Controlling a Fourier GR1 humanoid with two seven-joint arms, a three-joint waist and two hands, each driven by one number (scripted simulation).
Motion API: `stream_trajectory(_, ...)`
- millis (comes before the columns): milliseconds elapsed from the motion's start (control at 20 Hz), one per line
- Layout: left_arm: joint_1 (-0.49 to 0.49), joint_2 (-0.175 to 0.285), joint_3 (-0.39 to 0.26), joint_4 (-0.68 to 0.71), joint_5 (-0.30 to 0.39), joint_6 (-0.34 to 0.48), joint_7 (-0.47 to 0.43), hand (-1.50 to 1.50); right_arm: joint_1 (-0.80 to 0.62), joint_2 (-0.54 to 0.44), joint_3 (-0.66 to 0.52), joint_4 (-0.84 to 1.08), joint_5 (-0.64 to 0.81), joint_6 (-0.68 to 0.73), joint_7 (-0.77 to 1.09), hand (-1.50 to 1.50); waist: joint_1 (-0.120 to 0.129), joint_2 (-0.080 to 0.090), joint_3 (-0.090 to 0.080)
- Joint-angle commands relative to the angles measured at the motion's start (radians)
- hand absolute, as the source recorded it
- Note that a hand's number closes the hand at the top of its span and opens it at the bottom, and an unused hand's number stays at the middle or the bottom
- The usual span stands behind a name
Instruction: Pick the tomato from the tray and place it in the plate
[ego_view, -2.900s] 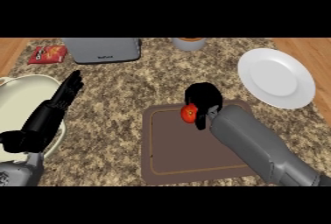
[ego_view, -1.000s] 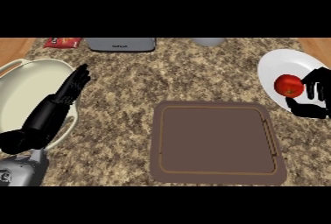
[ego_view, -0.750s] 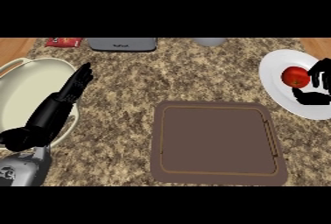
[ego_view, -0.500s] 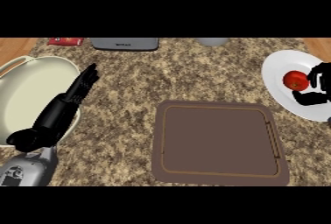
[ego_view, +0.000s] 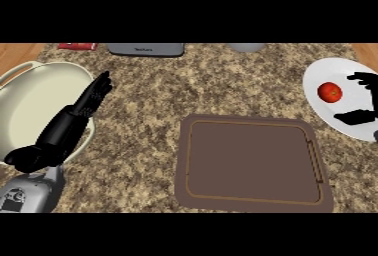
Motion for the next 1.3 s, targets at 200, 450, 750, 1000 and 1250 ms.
stream_trajectory(200, 0.02, -0.002, 0.014, -0.034, 0.0, 0.0, 0.027, 0.0, -0.022, -0.012, -0.145, 0.077, -0.121, -0.003, -0.299, -1.5, -0.009, -0.004, 0.001)
stream_trajectory(450, 0.046, -0.001, 0.013, -0.03, -0.002, -0.02, -0.014, 0.0, -0.05, -0.011, -0.242, 0.074, -0.24, 0.176, -0.435, -1.5, -0.014, -0.006, 0.0)
stream_trajectory(750, 0.021, -0.01, 0.034, -0.004, -0.001, -0.006, 0.007, 0.0, -0.054, -0.062, -0.372, 0.116, -0.405, 0.518, -0.445, -1.5, -0.032, -0.01, -0.001)
stream_trajectory(1000, 0.022, -0.016, 0.03, 0.013, -0.014, -0.015, -0.009, 0.0, 0.003, -0.164, -0.448, 0.156, -0.487, 0.73, -0.485, -1.5, -0.036, -0.009, -0.001)
stream_trajectory(1250, 0.017, 0.002, 0.06, -0.025, -0.004, -0.03, 0.015, 0.0, 0.067, -0.27, -0.467, 0.171, -0.507, 0.897, -0.528, -1.5, -0.032, -0.01, -0.001)
